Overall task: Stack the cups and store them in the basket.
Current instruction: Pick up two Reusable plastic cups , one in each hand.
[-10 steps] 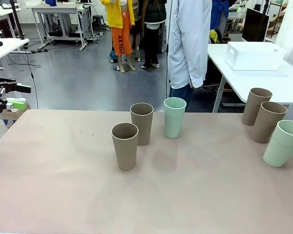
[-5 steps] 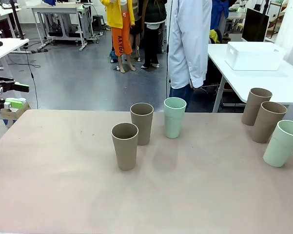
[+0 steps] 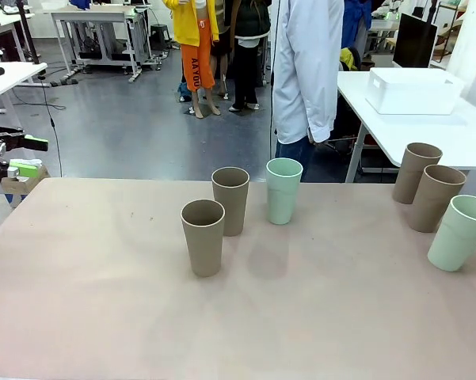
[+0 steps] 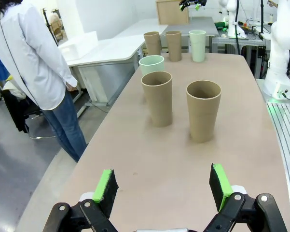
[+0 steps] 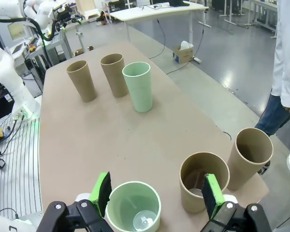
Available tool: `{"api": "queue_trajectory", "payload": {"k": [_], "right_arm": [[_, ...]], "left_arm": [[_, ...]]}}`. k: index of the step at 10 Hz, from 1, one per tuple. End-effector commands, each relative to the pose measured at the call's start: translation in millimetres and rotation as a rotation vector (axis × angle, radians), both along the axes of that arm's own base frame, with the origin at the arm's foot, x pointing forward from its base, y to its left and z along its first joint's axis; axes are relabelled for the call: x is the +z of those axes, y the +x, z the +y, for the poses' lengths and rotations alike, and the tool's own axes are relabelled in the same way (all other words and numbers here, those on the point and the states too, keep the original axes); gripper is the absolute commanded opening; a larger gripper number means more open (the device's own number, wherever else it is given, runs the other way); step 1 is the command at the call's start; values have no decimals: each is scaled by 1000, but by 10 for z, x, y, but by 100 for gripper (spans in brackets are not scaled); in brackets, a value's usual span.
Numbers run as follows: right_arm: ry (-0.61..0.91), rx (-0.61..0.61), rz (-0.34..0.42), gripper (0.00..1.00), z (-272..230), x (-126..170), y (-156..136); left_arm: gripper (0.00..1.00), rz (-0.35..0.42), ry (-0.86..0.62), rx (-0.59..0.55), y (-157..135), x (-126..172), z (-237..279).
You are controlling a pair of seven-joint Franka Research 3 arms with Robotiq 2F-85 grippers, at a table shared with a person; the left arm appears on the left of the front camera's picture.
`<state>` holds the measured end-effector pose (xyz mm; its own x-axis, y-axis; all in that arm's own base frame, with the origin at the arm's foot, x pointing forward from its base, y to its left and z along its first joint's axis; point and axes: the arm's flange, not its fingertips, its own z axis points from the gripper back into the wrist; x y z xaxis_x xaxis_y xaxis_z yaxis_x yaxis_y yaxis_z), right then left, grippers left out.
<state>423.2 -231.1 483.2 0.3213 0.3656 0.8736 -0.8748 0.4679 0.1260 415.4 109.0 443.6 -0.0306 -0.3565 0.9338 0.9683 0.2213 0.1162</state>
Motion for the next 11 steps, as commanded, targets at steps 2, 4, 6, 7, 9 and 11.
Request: {"api": "queue_trajectory", "payload": {"k": [2, 4, 6, 7, 9, 11], "right_arm": [[0, -1, -6, 100, 4, 11, 5], [0, -1, -6, 100, 4, 11, 5], [0, -1, -6, 100, 4, 11, 5], [0, -1, -6, 100, 4, 11, 5], [0, -1, -6, 100, 4, 11, 5], [0, -1, -6, 100, 4, 11, 5]], "left_arm": [[100, -4, -1, 0, 1, 13, -8], [100, -4, -1, 0, 1, 13, -8], [100, -4, -1, 0, 1, 13, -8], [100, -4, -1, 0, 1, 13, -8], [100, -4, -1, 0, 1, 13, -8], [100, -4, -1, 0, 1, 13, -8]]}}
